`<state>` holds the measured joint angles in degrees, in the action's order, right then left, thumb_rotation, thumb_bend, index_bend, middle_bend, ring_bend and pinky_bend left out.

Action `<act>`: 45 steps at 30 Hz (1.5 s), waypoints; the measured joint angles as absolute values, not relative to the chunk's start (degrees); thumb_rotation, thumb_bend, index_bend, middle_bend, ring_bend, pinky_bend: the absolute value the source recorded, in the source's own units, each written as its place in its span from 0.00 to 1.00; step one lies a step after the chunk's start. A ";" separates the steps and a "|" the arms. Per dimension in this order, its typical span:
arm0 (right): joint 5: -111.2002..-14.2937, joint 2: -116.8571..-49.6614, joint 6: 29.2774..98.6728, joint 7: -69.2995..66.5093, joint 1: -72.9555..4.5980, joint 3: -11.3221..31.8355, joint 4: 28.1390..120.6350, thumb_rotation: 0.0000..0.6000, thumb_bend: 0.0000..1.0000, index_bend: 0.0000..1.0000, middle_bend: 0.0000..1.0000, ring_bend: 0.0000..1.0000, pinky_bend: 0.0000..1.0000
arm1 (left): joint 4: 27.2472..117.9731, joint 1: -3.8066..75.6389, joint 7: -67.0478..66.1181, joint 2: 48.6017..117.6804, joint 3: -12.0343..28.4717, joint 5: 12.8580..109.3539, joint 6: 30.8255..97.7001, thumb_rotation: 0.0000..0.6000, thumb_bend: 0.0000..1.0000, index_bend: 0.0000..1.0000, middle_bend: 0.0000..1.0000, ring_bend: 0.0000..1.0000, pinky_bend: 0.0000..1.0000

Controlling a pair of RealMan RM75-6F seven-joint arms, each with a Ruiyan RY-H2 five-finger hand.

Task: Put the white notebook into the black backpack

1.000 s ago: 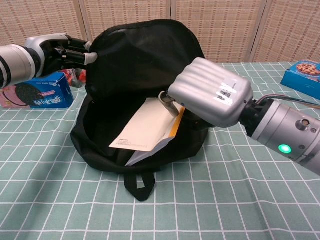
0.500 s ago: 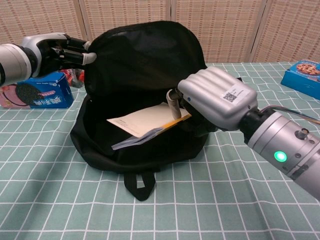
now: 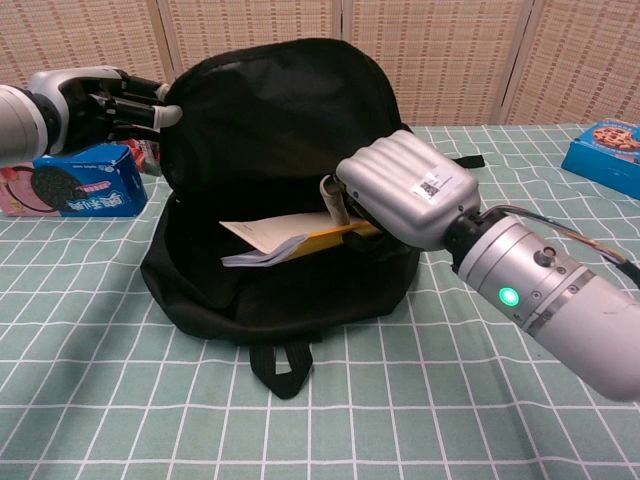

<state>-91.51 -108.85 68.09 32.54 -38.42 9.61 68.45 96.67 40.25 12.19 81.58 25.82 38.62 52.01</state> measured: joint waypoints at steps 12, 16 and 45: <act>-96.21 -111.80 69.17 22.21 -43.02 8.17 55.10 1.00 0.42 1.00 0.81 0.80 0.95 | 98.81 38.87 15.21 77.62 26.40 35.75 48.31 1.00 0.60 0.79 0.33 0.14 0.10; -97.38 -113.81 70.58 18.26 -43.80 7.19 49.21 1.00 0.30 1.00 0.79 0.76 0.95 | 99.19 38.73 16.26 76.56 26.46 34.92 46.67 1.00 0.60 0.79 0.33 0.14 0.10; -97.87 -118.44 75.98 14.28 -44.01 4.53 39.76 1.00 0.42 0.99 0.87 0.78 0.94 | 105.74 35.34 31.73 62.96 28.76 32.73 26.67 1.00 0.60 0.79 0.33 0.13 0.10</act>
